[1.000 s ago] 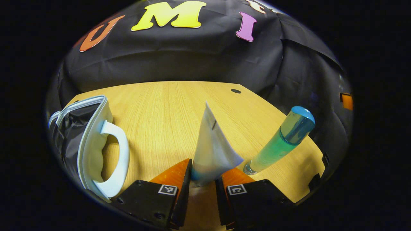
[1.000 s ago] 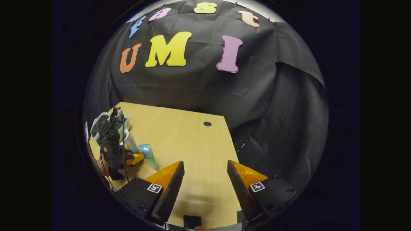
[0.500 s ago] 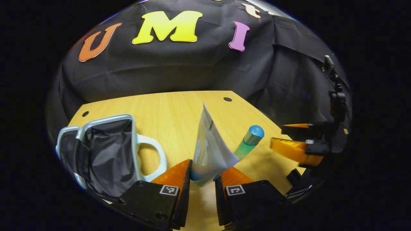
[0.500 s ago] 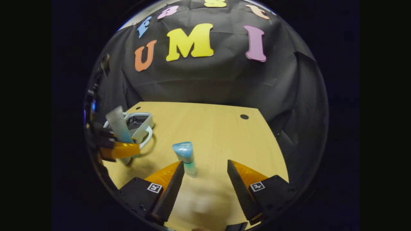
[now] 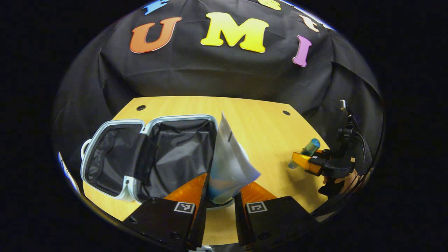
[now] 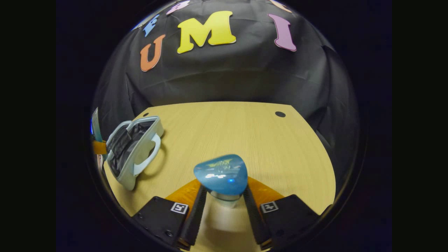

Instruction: First open the suitcase, pack the skin care products into it, and then close the suitcase.

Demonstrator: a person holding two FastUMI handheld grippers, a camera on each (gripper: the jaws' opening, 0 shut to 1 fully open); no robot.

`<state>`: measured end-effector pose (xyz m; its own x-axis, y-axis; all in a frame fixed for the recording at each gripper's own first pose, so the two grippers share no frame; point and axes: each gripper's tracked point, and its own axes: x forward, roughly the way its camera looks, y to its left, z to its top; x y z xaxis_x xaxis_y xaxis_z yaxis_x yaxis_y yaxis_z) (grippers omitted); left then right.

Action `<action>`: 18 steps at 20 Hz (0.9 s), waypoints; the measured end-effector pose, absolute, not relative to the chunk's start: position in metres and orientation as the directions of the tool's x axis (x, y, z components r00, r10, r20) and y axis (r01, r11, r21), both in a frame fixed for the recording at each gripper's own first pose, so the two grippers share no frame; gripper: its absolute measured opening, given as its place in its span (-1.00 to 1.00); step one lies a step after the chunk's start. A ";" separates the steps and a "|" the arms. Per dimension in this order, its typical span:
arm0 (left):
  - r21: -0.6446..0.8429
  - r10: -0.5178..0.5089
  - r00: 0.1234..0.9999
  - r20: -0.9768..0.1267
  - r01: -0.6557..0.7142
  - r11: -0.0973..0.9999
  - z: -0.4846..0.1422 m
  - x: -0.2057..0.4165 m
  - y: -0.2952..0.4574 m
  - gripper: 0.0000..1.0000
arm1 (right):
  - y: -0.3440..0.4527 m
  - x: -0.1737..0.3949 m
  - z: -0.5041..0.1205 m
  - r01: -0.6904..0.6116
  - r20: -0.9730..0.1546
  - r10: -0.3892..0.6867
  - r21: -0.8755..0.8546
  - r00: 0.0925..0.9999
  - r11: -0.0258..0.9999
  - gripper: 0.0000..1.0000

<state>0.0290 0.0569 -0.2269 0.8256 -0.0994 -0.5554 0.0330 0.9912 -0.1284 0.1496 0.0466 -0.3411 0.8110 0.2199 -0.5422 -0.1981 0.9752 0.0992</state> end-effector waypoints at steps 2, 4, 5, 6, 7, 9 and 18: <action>-0.123 -0.061 0.809 -0.585 -0.014 0.992 -0.236 0.028 0.081 -0.21 | 0.047 0.153 -0.342 -0.160 -0.554 0.189 0.101 0.811 0.982 -0.17; -0.136 -0.050 0.772 -0.633 -0.047 0.990 -0.252 0.032 0.100 -0.21 | 0.052 0.149 -0.341 -0.153 -0.583 0.180 0.096 0.792 0.984 -0.17; -0.138 -0.052 0.755 -0.654 -0.051 0.989 -0.258 0.035 0.108 -0.22 | 0.055 0.144 -0.336 -0.152 -0.595 0.181 0.100 0.783 0.983 -0.23; -0.134 -0.055 0.732 -0.679 -0.050 0.990 -0.264 0.039 0.115 -0.22 | 0.059 0.138 -0.328 -0.154 -0.597 0.181 0.096 0.782 0.983 -0.21; -0.135 -0.070 0.702 -0.709 -0.038 0.990 -0.272 0.041 0.119 -0.22 | 0.063 0.131 -0.316 -0.159 -0.593 0.180 0.089 0.785 0.983 -0.20; -0.124 -0.079 0.614 -0.785 -0.032 0.992 -0.295 0.041 0.131 -0.21 | 0.080 0.114 -0.290 -0.189 -0.593 0.205 0.090 0.779 0.978 -0.20; -0.146 -0.117 0.347 -0.930 -0.060 0.987 -0.360 0.053 0.155 -0.21 | 0.155 0.072 -0.213 -0.270 -0.554 0.309 0.155 0.773 0.950 -0.21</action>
<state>0.0530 0.1553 -0.3603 0.3474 -0.1168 -0.9304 -0.0596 0.9875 -0.1462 0.0725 0.1548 -0.2125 0.7731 0.3095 -0.5537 -0.2695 0.9504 0.1550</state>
